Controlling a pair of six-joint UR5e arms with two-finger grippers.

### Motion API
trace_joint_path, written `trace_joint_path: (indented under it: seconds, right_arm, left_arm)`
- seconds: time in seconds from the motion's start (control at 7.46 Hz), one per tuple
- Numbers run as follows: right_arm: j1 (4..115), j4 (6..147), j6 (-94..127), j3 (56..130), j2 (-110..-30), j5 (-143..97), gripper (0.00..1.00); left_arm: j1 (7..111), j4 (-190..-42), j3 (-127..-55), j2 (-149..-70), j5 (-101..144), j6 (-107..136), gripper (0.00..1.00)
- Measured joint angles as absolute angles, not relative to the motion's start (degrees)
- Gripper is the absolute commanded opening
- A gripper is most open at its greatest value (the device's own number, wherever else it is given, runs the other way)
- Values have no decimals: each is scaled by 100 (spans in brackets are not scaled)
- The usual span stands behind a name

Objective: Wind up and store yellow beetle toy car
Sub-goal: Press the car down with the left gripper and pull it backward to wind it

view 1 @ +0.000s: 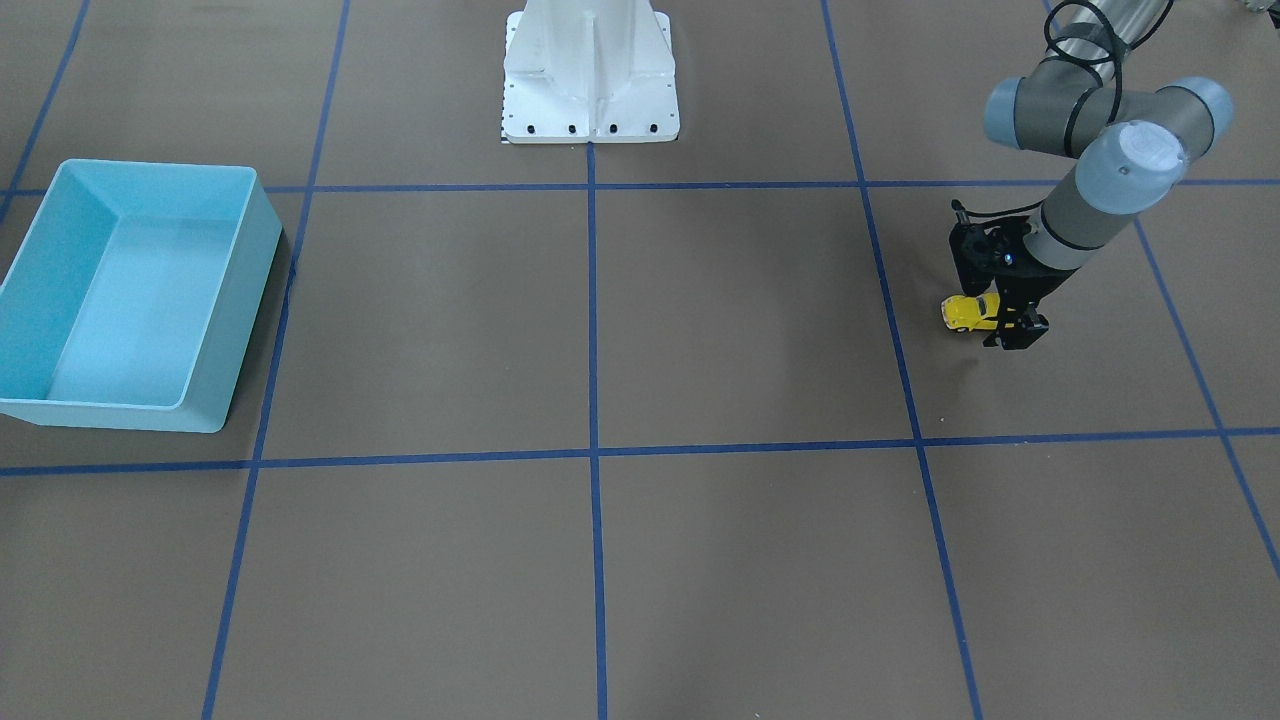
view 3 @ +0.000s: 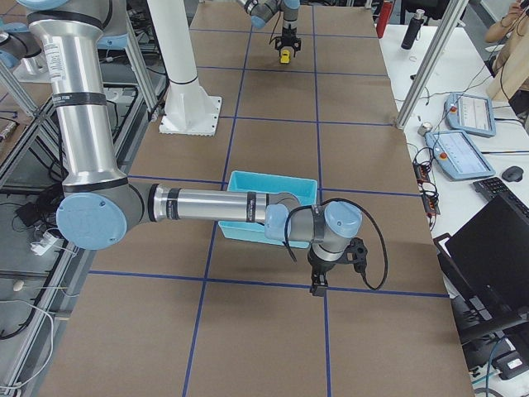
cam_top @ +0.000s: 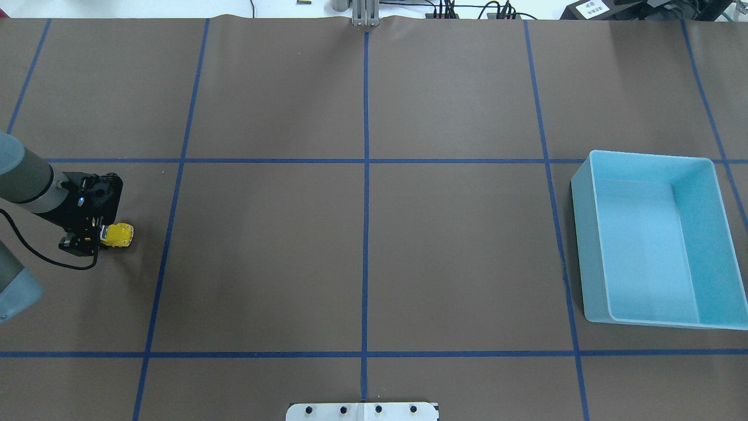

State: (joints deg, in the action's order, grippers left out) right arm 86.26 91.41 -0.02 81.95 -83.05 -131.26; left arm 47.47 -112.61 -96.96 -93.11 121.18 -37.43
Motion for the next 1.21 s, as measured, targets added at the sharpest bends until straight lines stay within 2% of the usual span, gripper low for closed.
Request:
trace_joint_path:
  seconds: [0.13, 1.21]
  right_arm:
    - [8624, 9139, -4, 8194, -8362, -13121, 100]
    - [8622, 9132, 0, 8206, -8371, -13122, 100]
  left_arm:
    - [4746, -11282, -9695, -9299, 12165, -3744, 0]
    - [4820, -11716, -9947, -9214, 12733, -3694, 0]
